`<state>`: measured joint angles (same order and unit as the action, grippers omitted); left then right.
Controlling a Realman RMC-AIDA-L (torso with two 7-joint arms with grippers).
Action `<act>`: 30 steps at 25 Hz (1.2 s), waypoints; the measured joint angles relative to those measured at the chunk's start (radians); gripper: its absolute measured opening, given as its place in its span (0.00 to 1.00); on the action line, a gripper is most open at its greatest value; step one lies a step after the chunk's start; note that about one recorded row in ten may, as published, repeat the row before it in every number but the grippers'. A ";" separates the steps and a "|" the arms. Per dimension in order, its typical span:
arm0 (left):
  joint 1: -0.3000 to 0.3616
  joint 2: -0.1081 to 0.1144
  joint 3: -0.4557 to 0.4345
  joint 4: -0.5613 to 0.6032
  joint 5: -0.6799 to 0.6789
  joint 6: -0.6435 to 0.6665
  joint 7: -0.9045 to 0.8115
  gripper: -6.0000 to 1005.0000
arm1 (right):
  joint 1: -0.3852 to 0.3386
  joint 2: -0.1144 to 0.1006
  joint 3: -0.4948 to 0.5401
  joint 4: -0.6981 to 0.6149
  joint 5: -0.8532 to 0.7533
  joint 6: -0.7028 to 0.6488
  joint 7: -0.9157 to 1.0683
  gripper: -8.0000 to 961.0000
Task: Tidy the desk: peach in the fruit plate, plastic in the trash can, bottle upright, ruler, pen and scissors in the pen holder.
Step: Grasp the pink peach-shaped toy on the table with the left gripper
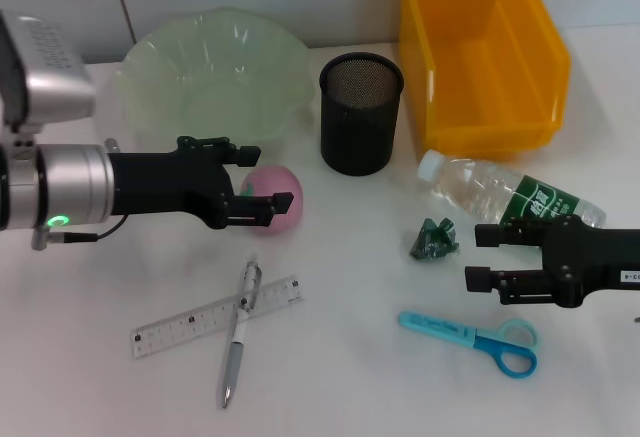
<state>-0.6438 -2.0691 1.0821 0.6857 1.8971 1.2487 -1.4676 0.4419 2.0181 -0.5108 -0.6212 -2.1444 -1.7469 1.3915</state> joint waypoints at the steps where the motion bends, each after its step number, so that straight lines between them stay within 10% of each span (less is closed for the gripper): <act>1: -0.008 -0.001 0.016 -0.010 0.005 -0.023 0.000 0.71 | 0.000 0.001 0.000 0.000 0.000 0.000 0.000 0.79; 16: -0.026 -0.009 0.289 -0.062 -0.041 -0.390 -0.012 0.68 | 0.003 0.001 0.000 0.000 0.000 0.006 0.001 0.79; 30: -0.025 -0.006 0.305 -0.075 -0.089 -0.399 -0.011 0.66 | 0.005 0.000 0.000 0.000 0.000 0.007 0.003 0.79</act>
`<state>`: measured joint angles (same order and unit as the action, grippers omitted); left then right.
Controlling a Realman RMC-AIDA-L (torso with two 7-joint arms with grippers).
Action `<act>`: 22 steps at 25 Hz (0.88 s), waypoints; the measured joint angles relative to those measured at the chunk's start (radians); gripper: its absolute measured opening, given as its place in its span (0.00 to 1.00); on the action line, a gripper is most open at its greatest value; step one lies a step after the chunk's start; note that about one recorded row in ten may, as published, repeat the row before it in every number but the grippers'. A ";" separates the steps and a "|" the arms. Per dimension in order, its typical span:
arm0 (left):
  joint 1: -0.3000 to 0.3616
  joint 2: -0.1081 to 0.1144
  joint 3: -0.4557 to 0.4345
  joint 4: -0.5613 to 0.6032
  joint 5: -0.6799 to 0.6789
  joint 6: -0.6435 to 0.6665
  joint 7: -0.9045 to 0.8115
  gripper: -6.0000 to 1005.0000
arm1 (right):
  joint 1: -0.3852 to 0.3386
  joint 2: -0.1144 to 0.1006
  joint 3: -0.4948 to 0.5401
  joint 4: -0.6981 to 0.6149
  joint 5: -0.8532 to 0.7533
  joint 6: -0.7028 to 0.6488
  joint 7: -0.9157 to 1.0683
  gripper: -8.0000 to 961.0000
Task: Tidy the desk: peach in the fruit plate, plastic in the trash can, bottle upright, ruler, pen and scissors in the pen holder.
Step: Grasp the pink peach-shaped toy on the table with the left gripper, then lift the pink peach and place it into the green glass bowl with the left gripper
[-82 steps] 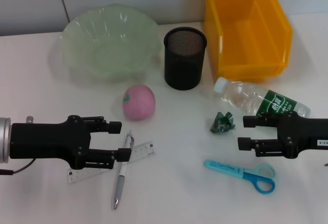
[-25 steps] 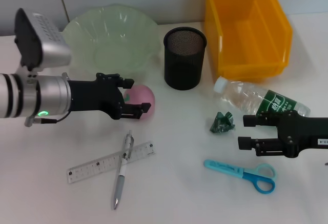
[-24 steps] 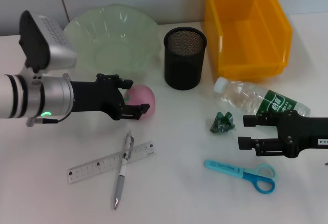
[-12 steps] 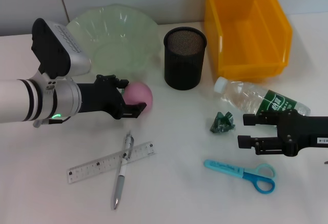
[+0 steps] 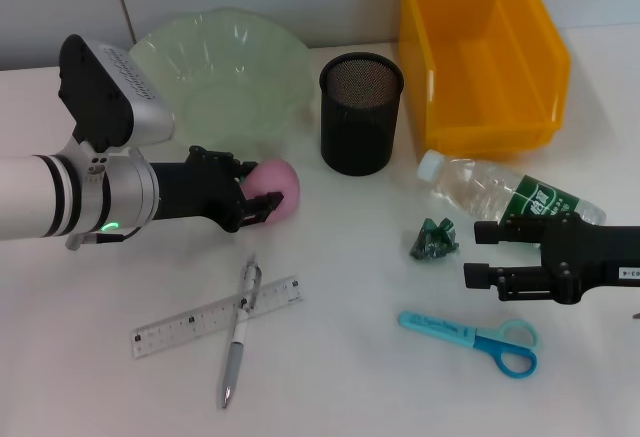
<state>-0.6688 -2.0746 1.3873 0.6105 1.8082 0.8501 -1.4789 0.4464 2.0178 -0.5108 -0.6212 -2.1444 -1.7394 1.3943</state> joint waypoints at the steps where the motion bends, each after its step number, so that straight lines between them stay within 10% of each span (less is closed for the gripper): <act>1: 0.000 0.000 0.000 0.000 0.000 0.000 0.000 0.63 | 0.000 0.000 0.000 0.000 0.000 0.000 0.000 0.79; 9: 0.005 0.004 -0.035 0.010 -0.007 0.103 -0.002 0.42 | -0.001 -0.002 0.000 0.000 0.000 0.000 0.001 0.79; 15: 0.032 0.007 -0.365 0.012 -0.109 0.364 0.037 0.36 | -0.003 -0.002 0.000 0.000 0.000 0.000 0.001 0.79; 22: 0.058 0.005 -0.418 -0.069 -0.351 0.337 0.187 0.32 | -0.005 -0.002 0.000 -0.001 0.000 -0.004 0.001 0.79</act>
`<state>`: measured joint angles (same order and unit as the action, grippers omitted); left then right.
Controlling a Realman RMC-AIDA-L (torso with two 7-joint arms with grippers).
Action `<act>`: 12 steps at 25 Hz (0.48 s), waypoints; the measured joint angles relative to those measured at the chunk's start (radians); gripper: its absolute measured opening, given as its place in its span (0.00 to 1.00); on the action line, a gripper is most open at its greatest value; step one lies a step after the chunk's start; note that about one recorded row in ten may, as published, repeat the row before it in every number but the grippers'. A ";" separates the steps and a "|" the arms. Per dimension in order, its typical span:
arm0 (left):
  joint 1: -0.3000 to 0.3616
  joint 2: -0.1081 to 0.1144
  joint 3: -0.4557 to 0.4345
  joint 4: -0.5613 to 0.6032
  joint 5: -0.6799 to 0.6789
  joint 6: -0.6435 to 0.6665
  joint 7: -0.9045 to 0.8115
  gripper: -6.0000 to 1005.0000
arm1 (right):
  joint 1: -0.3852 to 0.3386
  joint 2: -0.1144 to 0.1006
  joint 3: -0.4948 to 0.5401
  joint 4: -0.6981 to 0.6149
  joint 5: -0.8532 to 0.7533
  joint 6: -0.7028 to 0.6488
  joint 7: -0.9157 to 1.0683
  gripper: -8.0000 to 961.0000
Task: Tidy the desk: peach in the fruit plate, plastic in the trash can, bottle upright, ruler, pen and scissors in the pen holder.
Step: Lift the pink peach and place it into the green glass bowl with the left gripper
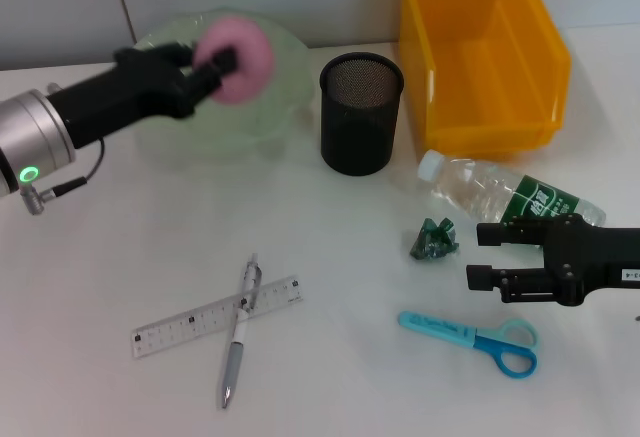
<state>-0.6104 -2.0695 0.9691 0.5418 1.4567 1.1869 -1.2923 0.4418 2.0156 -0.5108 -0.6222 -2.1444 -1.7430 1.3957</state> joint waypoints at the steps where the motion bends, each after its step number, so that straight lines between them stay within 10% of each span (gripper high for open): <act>1: 0.000 0.000 0.000 0.000 0.000 0.000 0.000 0.31 | 0.000 0.000 0.000 0.000 0.000 -0.001 0.000 0.79; 3: -0.026 -0.007 0.001 -0.117 -0.209 -0.105 0.170 0.29 | 0.001 0.001 0.000 0.000 0.000 -0.002 -0.002 0.79; 12: -0.155 -0.010 0.006 -0.277 -0.314 -0.368 0.379 0.23 | 0.003 0.002 0.000 0.001 0.000 -0.001 -0.006 0.79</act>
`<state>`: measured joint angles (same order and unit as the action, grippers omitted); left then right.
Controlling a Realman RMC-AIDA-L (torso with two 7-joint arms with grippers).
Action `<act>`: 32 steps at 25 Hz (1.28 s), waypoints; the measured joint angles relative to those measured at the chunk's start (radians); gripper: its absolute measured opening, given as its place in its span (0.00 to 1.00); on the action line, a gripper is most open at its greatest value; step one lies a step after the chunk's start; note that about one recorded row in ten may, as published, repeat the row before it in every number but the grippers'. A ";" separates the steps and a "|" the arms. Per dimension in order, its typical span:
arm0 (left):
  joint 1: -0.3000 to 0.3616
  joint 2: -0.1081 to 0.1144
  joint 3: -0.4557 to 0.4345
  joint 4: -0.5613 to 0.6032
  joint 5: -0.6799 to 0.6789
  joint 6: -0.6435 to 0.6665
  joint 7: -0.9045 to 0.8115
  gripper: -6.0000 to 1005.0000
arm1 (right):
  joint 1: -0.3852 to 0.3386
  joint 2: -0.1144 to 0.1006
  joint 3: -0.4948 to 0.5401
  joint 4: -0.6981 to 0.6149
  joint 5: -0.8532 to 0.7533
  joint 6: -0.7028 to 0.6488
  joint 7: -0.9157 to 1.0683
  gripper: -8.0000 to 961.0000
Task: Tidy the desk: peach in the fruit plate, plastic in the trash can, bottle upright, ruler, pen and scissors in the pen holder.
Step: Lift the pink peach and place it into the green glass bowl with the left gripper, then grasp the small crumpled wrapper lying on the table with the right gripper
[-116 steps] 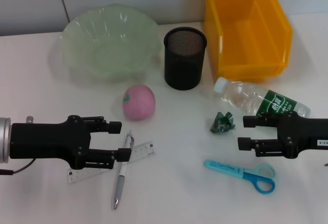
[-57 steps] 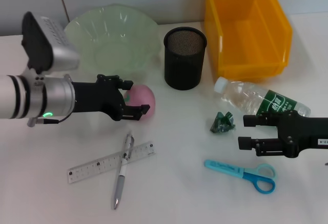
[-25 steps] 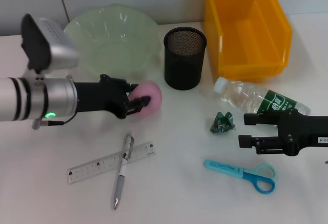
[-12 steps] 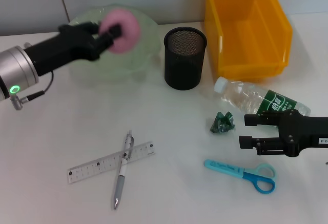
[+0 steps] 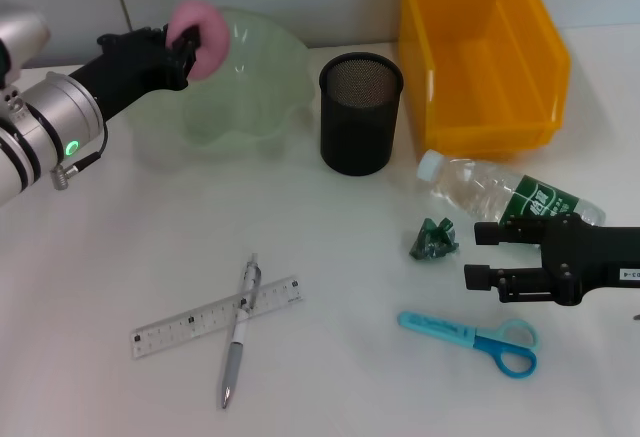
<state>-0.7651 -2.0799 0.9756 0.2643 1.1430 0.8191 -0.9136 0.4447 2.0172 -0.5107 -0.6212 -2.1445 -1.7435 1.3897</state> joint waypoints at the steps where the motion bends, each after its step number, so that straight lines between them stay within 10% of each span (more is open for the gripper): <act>1: -0.010 0.000 0.000 -0.008 0.000 -0.023 0.004 0.22 | 0.000 0.000 0.000 0.000 0.000 0.001 0.000 0.79; 15: -0.021 0.000 0.052 -0.002 0.000 -0.059 0.009 0.23 | -0.002 -0.001 0.000 0.000 0.000 0.003 -0.001 0.79; 32: -0.022 0.000 0.046 0.003 -0.002 -0.063 0.000 0.81 | 0.000 -0.002 0.000 0.000 0.000 0.004 -0.002 0.79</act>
<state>-0.7870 -2.0801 1.0215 0.2677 1.1411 0.7561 -0.9133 0.4450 2.0155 -0.5108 -0.6212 -2.1444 -1.7400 1.3881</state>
